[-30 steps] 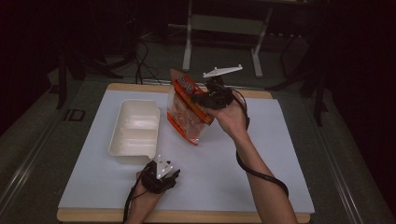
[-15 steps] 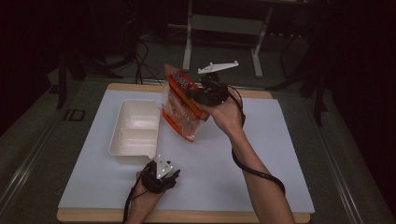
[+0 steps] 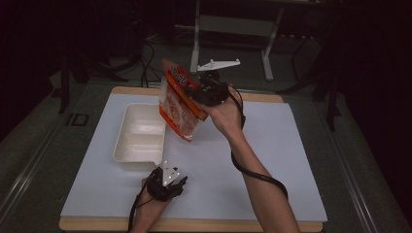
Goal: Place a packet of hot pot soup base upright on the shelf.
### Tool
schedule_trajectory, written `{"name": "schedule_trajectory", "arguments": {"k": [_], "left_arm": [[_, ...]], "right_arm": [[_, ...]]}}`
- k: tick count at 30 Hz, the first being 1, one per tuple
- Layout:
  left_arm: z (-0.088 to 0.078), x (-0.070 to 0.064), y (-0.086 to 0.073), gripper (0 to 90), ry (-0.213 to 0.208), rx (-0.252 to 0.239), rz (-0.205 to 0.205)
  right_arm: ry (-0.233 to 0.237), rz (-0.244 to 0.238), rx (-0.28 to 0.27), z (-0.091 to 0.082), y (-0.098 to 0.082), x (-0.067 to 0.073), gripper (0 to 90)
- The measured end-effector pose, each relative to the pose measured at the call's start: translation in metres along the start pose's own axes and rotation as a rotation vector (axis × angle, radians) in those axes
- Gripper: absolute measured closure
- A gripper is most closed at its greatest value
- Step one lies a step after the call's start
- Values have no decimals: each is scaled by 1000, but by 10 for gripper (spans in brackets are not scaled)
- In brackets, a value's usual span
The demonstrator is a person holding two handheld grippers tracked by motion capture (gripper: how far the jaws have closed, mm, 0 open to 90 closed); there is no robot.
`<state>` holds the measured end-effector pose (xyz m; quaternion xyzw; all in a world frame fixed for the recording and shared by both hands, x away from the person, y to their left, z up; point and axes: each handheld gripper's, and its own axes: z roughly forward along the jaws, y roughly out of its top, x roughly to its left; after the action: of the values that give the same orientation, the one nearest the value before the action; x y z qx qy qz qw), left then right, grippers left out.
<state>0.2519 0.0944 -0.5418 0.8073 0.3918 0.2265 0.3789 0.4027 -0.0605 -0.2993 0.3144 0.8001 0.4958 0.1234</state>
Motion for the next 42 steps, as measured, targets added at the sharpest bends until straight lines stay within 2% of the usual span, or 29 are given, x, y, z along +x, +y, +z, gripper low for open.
{"name": "schedule_trajectory", "arguments": {"k": [28, 34, 42], "left_arm": [[0, 1, 0, 503, 2, -5, -6], [-1, 1, 0, 503, 2, -5, -9], [-1, 1, 0, 503, 0, -8, -12]], "right_arm": [[-5, 18, -75, 20, 7, 8, 900], [2, 14, -72, 27, 8, 11, 900], [19, 29, -122, 36, 10, 19, 900]]}}
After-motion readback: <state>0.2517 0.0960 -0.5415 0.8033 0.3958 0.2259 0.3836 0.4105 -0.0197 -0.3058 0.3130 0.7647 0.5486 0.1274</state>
